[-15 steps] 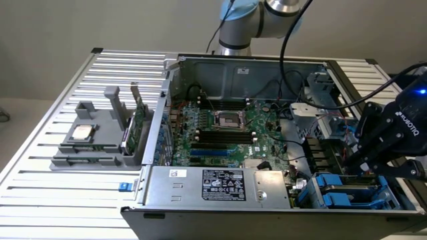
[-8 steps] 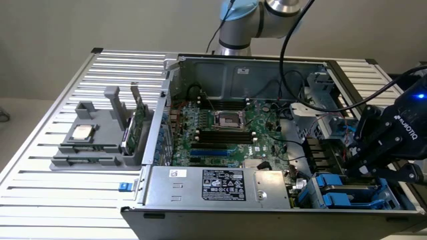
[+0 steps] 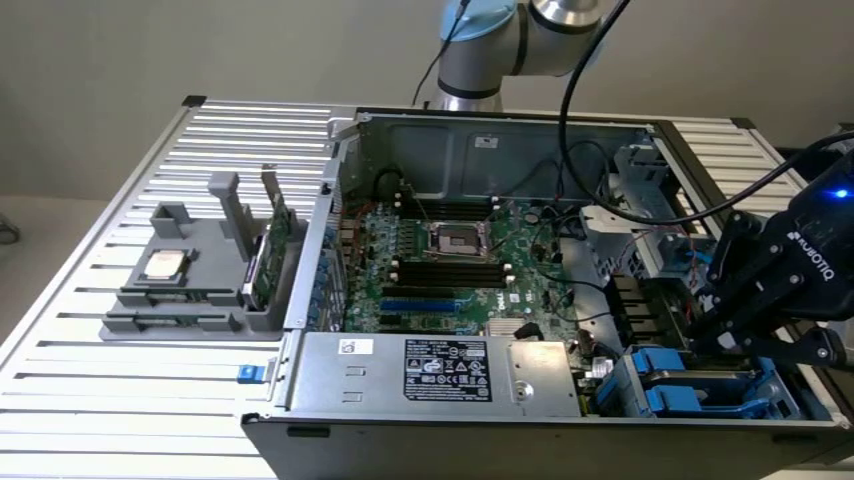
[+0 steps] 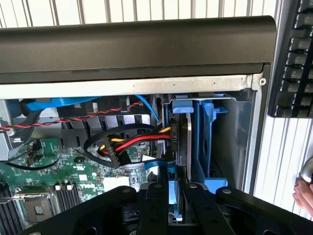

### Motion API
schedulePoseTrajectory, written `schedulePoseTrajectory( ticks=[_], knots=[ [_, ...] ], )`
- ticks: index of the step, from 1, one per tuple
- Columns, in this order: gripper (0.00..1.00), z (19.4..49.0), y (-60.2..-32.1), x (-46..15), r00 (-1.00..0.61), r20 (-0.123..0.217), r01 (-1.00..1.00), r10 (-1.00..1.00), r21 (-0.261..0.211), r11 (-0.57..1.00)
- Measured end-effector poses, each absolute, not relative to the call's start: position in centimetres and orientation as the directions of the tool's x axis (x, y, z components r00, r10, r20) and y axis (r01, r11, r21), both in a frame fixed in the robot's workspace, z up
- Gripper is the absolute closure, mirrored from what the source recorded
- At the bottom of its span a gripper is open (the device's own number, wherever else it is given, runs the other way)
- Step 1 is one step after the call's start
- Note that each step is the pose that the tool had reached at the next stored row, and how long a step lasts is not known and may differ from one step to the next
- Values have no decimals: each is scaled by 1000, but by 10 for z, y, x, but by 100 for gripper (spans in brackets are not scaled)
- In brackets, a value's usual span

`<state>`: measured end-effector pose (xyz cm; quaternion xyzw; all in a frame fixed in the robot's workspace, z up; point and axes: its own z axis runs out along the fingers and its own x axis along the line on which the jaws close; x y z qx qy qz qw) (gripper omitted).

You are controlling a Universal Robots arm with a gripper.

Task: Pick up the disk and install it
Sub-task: 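Insert the first disk wire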

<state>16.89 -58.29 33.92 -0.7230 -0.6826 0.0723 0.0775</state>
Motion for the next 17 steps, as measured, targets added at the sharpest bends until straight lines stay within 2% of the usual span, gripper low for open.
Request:
schedulePoseTrajectory(
  ticks=[17],
  knots=[
    [81, 350, -579, 169, 58, 0, 971, 998, -232, -56]
  ],
)
